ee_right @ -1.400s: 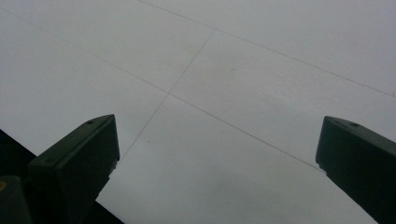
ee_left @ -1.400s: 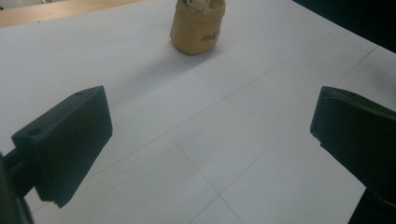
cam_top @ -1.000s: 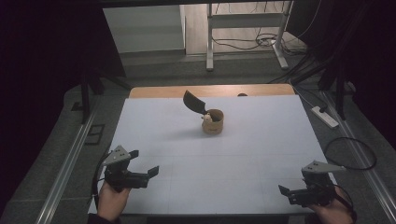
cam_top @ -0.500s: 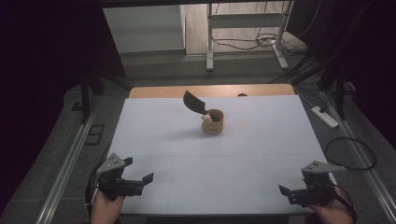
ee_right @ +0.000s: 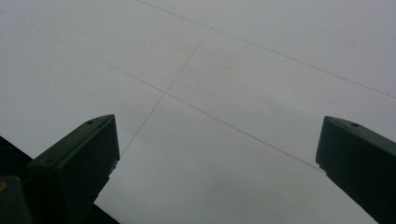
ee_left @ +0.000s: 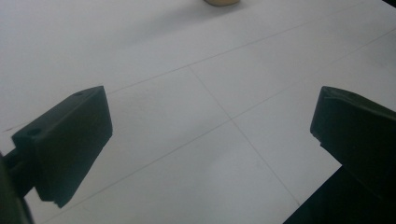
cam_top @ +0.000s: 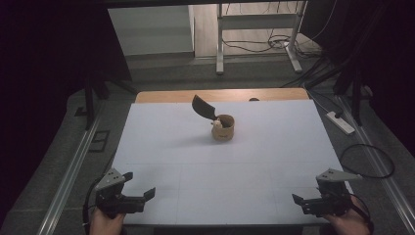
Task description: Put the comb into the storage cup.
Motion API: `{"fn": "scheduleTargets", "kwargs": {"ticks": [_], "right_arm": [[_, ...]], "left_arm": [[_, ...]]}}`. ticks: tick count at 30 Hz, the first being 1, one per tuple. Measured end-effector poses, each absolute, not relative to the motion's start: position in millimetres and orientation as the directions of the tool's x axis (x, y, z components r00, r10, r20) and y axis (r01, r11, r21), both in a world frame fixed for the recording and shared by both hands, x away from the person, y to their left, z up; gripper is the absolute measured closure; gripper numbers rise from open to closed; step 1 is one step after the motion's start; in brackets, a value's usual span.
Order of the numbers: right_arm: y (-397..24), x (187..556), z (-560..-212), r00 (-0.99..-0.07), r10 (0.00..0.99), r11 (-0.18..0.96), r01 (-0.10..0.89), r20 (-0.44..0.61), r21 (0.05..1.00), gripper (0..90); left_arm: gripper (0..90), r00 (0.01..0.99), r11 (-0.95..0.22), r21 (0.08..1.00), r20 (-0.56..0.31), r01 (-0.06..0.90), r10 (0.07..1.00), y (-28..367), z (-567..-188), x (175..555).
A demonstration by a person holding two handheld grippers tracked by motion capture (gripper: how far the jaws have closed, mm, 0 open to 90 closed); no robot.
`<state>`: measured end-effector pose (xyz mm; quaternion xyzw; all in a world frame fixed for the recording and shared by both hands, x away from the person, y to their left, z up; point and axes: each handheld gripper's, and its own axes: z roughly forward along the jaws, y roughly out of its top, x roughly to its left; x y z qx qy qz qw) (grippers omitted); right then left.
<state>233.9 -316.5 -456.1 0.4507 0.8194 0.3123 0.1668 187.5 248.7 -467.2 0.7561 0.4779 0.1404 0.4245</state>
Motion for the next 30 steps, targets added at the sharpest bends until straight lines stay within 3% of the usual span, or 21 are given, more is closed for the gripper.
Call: {"fn": "scheduleTargets", "kwargs": {"ticks": [30], "right_arm": [[-316.1,234.0,-456.4,-0.534,0.845,0.404,0.634,-0.004,0.659,0.0]], "left_arm": [[0.0,0.468,-0.2,0.743,-0.169,0.639,0.867,252.1,-471.2,177.3]]}}
